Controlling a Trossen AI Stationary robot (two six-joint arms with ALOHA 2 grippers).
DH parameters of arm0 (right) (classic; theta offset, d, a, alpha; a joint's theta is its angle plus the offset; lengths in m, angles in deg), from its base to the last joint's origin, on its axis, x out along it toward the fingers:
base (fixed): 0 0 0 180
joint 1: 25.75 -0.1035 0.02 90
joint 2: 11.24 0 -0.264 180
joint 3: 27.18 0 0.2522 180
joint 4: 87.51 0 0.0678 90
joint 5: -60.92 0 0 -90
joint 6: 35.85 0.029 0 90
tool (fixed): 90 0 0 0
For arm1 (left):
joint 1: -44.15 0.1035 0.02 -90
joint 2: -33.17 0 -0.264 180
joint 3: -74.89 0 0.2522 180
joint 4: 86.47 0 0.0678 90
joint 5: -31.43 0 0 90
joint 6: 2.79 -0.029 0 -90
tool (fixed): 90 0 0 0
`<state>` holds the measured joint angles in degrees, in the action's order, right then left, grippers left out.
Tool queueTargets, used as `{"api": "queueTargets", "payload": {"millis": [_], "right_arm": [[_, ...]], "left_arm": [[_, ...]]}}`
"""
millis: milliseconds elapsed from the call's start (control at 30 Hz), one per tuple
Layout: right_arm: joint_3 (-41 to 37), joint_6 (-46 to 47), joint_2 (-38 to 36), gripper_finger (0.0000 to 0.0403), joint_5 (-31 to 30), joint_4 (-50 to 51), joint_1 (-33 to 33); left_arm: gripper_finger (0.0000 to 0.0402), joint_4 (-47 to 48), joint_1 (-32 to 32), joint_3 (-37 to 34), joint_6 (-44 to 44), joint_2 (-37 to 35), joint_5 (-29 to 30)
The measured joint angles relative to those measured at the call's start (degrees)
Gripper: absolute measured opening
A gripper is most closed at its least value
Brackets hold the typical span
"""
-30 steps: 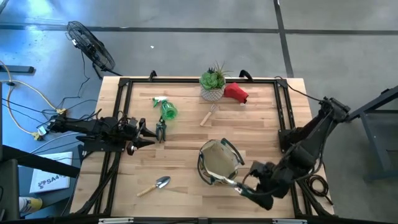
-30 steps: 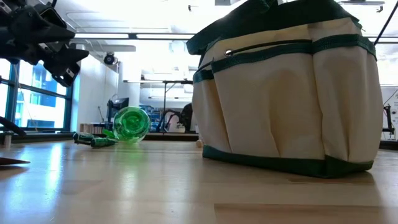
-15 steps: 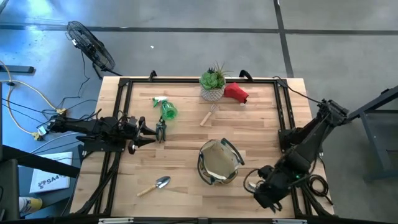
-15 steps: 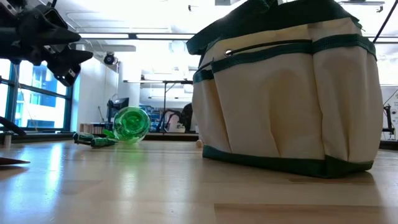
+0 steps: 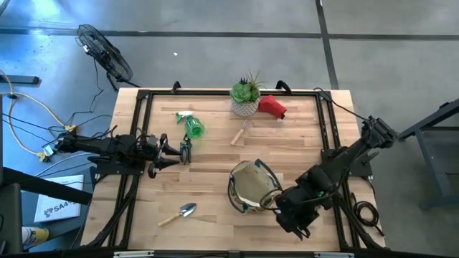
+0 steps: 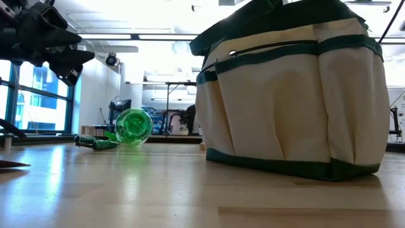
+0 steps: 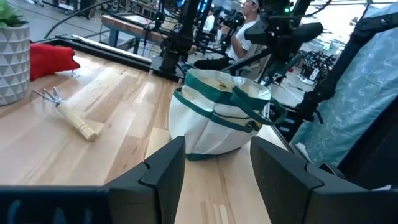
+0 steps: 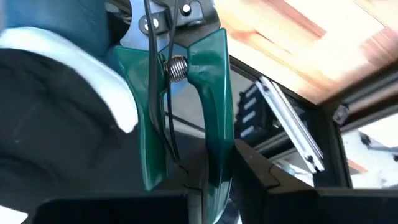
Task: Pick & Place Garden tools in Gardening bag
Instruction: Put the right green shear scissors into the gardening bag
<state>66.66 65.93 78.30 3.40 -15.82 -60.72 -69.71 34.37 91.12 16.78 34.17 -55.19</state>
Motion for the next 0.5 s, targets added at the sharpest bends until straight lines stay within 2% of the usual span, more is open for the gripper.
{"api": "queueTargets", "payload": {"millis": [200,500], "right_arm": [[1.4,-3.1,0.0,0.0035,-1.9,1.7,2.0],[1.4,-6.9,1.9,0.0035,3.3,4.3,3.9]], "left_arm": [[0.018,0.1,0.0,0.0,0.0,0.0,-0.8],[0.018,0.2,0.0,0.0,0.0,0.0,-0.8]]}}
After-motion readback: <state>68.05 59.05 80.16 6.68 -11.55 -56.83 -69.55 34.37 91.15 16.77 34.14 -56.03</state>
